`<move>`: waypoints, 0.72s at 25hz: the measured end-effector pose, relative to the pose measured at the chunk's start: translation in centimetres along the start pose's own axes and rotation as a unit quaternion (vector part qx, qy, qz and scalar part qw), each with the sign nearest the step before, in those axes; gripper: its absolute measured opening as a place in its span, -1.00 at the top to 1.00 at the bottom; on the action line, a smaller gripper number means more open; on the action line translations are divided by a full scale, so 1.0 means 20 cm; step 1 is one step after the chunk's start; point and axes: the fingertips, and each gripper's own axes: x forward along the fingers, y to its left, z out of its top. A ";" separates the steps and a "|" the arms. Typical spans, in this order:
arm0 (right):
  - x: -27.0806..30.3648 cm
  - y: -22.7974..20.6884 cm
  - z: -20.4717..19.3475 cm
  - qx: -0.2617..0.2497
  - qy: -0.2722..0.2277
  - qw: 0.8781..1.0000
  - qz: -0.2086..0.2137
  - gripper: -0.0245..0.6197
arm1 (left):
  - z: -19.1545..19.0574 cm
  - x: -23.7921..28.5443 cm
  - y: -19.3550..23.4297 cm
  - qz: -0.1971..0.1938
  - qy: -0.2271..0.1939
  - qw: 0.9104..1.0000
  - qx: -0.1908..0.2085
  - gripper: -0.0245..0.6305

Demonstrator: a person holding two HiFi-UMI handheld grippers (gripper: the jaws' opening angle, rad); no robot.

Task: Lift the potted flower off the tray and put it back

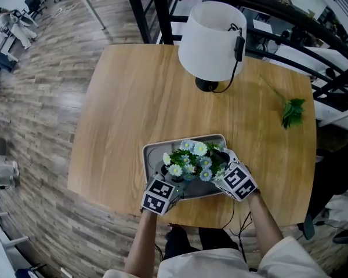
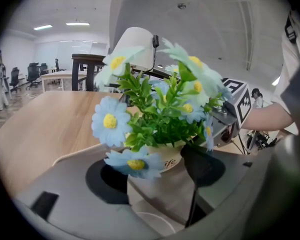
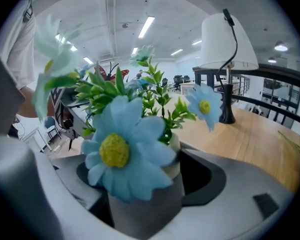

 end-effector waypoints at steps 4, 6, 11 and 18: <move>-0.03 -0.01 -0.04 0.007 0.004 1.000 -0.010 -0.36 | -0.01 -0.05 0.00 0.017 0.004 0.999 0.028 -0.17; -0.07 -0.03 -0.07 0.014 0.007 1.000 -0.020 -0.36 | -0.02 -0.08 0.01 0.020 0.010 0.999 0.033 -0.17; -0.20 -0.02 -0.13 0.037 0.005 0.998 -0.048 -0.36 | -0.08 -0.17 0.00 0.019 0.021 0.999 0.029 -0.17; -0.40 0.10 -0.09 0.046 -0.007 0.994 -0.095 -0.36 | -0.07 -0.33 -0.07 0.008 0.011 0.999 0.039 -0.17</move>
